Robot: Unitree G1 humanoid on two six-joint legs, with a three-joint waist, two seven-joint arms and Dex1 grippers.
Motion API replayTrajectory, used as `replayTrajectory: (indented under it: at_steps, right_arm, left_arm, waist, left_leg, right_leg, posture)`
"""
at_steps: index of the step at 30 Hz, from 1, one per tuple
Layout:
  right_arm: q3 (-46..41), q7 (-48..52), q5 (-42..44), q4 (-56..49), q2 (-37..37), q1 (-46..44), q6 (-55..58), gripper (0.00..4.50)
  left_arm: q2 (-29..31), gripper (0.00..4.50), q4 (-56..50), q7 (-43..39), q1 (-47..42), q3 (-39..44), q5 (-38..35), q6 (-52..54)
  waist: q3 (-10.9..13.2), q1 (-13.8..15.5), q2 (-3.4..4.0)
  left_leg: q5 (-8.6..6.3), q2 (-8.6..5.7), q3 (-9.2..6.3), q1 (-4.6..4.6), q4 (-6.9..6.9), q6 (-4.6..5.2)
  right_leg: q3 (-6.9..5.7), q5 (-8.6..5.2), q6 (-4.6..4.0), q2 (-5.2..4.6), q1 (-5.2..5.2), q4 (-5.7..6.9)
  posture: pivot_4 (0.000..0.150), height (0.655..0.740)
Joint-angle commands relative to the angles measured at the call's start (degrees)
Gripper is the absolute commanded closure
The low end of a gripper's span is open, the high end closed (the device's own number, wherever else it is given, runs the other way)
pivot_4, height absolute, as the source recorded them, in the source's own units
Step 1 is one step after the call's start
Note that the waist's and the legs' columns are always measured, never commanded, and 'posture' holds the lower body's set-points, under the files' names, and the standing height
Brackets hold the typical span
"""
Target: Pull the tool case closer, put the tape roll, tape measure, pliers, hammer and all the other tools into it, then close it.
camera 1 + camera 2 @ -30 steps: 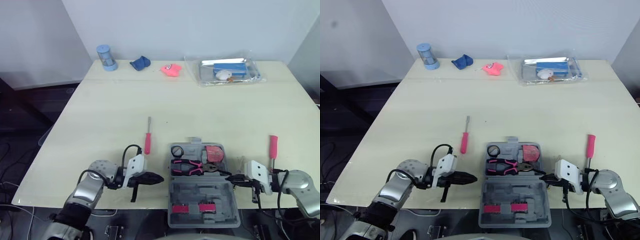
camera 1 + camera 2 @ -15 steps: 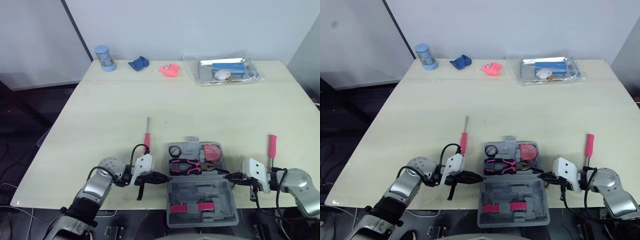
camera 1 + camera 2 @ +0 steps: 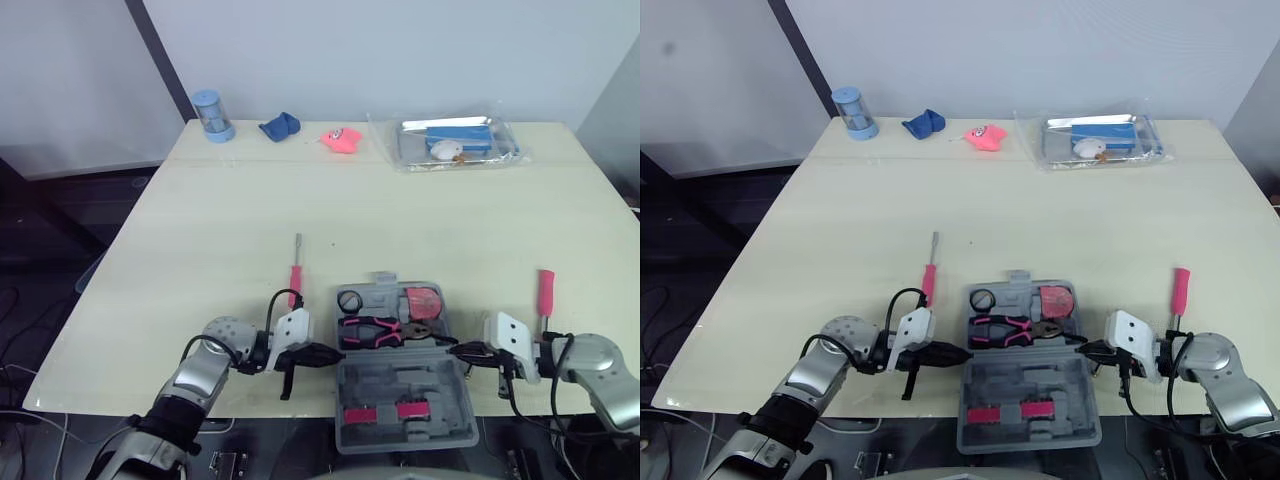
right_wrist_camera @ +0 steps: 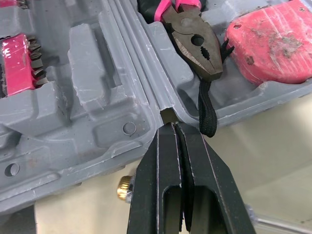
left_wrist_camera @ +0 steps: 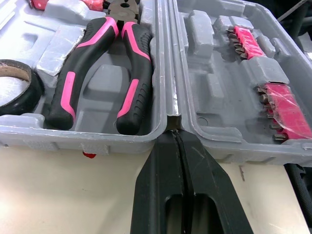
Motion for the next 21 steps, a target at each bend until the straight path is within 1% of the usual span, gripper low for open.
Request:
replayTrajectory:
  at_steps: [1, 9, 21]
  right_arm:
    - [0.9, 0.4, 1.0, -2.4, 0.9, -1.8, -0.5, 4.44]
    - [2.0, 0.4, -0.2, -0.8, 1.7, -4.2, 0.0, 4.44]
    - [3.1, -0.5, -2.7, 4.1, 3.7, -9.6, -0.7, 4.44]
  left_arm:
    - [-0.8, 4.50, -0.1, 0.7, -1.4, 0.2, -0.5, -0.3]
    - [-1.7, 4.50, 2.0, 2.2, -3.7, 0.5, 0.2, -0.3]
    - [-4.6, 4.50, 6.5, 5.0, -8.8, 0.3, 2.3, -0.2]
  waist:
    - [0.0, 0.0, 0.00]
    - [0.0, 0.1, 0.00]
    - [0.0, 0.0, 0.00]
  left_leg:
    - [0.00, 0.00, -0.01, -0.01, 0.03, 0.00]
    - [0.00, -0.01, -0.05, -0.06, 0.11, 0.00]
    - [0.01, -0.03, -0.05, -0.07, 0.22, -0.01]
  right_leg:
    - [-0.01, 0.00, 0.00, 0.00, 0.00, 0.01]
    - [-0.04, 0.00, 0.00, 0.01, 0.00, 0.02]
    - [-0.03, 0.04, 0.07, 0.02, 0.03, 0.04]
  posture:
    - [0.150, 0.7400]
    - [0.150, 0.7400]
    - [0.150, 0.7400]
